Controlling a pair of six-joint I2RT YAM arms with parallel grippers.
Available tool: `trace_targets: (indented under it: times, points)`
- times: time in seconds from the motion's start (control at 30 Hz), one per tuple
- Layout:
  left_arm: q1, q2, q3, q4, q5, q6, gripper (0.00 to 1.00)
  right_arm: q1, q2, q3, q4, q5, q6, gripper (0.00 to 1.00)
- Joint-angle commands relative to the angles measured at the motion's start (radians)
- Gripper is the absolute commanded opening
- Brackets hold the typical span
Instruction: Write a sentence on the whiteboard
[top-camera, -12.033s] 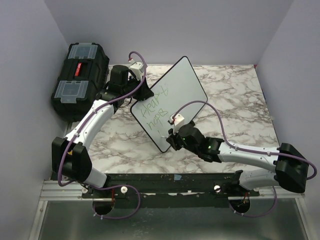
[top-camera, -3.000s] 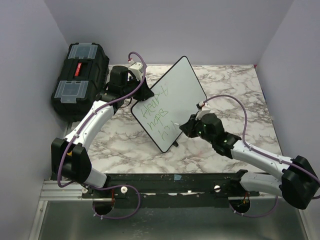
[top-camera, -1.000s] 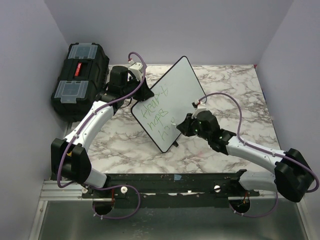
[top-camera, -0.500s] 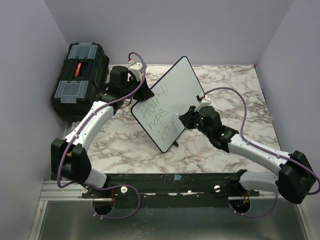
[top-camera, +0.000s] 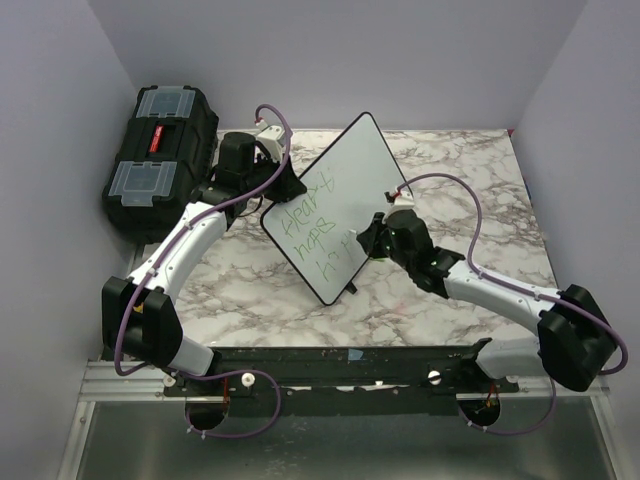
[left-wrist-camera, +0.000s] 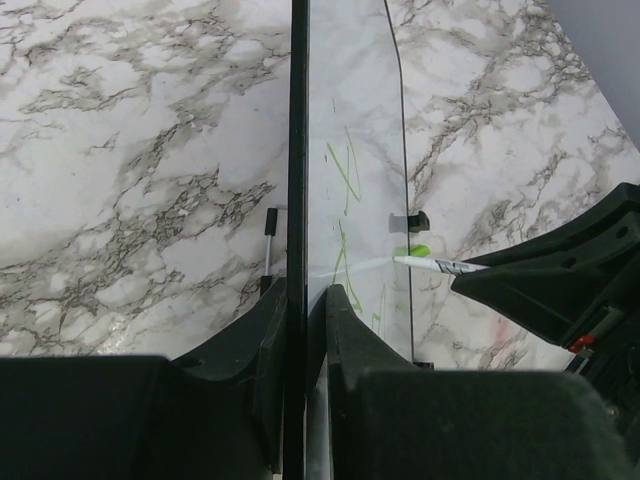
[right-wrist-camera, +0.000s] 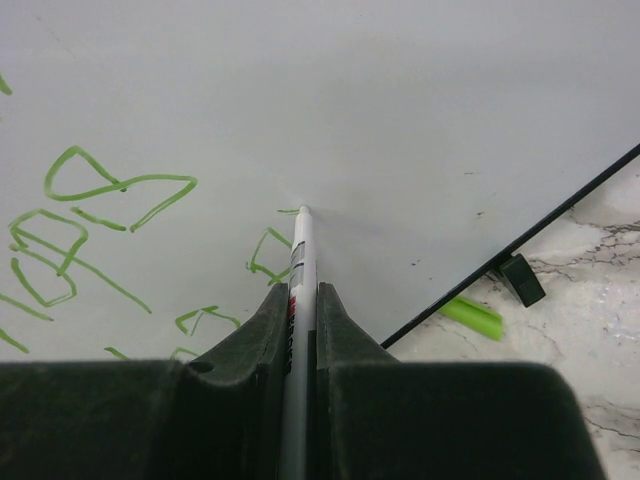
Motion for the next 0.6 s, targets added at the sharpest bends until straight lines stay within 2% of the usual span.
trace_targets:
  times: [0.0, 0.43, 0.57]
  points:
    - [-0.017, -0.003, -0.029, -0.052, -0.017, 0.096, 0.00, -0.007, 0.043, -0.003, -0.011, 0.002, -0.017, 0.01]
    - [-0.015, 0.000, -0.030, -0.048, -0.016, 0.095, 0.00, -0.007, -0.050, -0.134, -0.093, -0.057, 0.001, 0.01]
    - [-0.015, 0.000, -0.030, -0.048, -0.016, 0.095, 0.00, -0.007, -0.076, -0.124, -0.110, -0.039, -0.003, 0.01]
